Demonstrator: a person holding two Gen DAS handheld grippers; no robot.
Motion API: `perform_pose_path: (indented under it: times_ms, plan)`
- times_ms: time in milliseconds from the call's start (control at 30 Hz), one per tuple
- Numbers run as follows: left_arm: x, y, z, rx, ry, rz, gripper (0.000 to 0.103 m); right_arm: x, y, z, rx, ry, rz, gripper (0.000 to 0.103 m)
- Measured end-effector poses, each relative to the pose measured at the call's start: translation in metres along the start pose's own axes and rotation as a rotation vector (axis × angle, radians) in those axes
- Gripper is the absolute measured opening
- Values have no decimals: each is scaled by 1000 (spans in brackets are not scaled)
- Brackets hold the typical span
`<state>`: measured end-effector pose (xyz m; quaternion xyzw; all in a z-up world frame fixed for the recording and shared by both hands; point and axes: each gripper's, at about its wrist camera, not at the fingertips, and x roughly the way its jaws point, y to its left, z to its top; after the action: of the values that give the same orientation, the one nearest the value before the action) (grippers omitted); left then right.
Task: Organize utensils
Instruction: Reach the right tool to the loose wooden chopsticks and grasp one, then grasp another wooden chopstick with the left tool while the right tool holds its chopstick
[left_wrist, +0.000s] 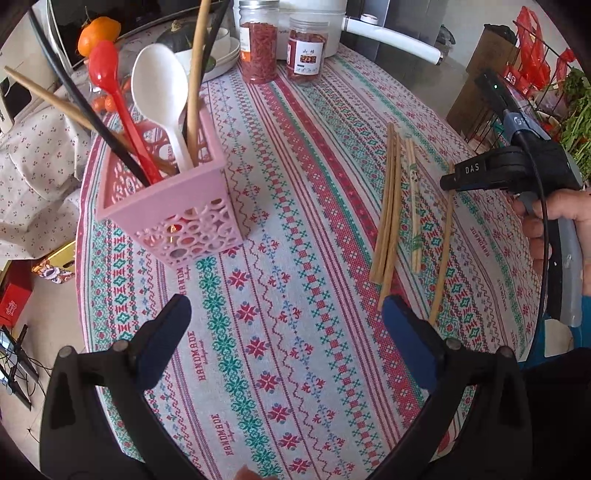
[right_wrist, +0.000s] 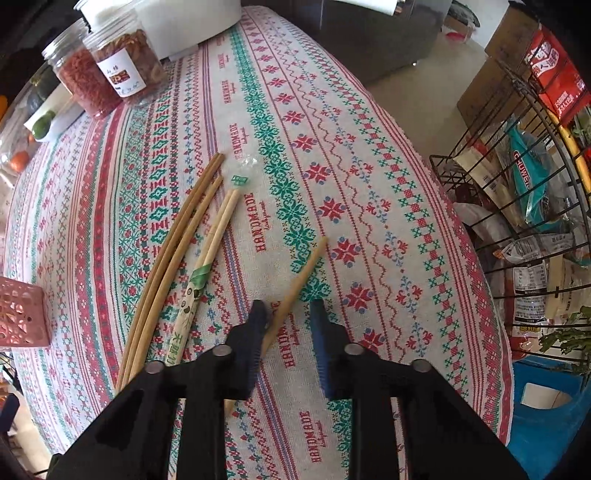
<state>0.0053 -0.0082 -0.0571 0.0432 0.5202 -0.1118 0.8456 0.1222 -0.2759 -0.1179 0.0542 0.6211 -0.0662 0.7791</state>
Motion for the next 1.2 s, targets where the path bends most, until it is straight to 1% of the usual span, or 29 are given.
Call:
perform_pose_path:
  times_ms: [100,200,267,300,367,467,500,567,633,667,700,733,800,833,1000,1100,1200]
  plan:
    - [-5,-18,6,52,-59,-13,103,5,-18,0,41,20,55,6]
    - [-4,-36,20,76,-75,-35,103,4,-34,0,54,24,82,6]
    - [3,-47,34,74,-56,-57,103,-1,-43,-2,53,19,107,6]
    - [9,-52,42,72,-29,-59,103,-4,-47,-2,51,12,116,6]
    - [25,-61,57,58,35,-36,103,-10,-55,-2,55,1,140,5]
    - [45,-71,80,52,72,-25,103,-25,-58,-7,64,-14,184,5]
    - [52,-74,87,54,87,-17,100,-29,-56,-8,60,-16,197,5]
    - [70,-76,100,58,143,-32,87,-35,-57,-10,50,-24,206,5]
    - [89,-75,111,36,202,-57,61,-42,-51,-14,42,-26,215,5]
    - [95,-76,116,33,215,-64,56,-42,-51,-14,37,-22,225,5]
    - [100,-77,122,34,216,-65,47,-43,-50,-12,35,-20,231,5]
    - [101,-80,125,36,213,-65,42,-43,-51,-13,34,-18,239,5]
    - [107,-83,133,31,212,-82,36,-45,-53,-13,26,-15,254,5]
    - [111,-85,139,27,216,-91,31,-45,-54,-12,22,-17,257,5]
    - [131,-96,155,29,256,-115,19,-46,-57,-8,22,-25,273,5]
    - [141,-103,162,42,280,-74,18,-47,-60,-9,26,-25,281,5]
    - [151,-121,164,68,295,-33,18,-47,-61,-9,34,-25,285,5]
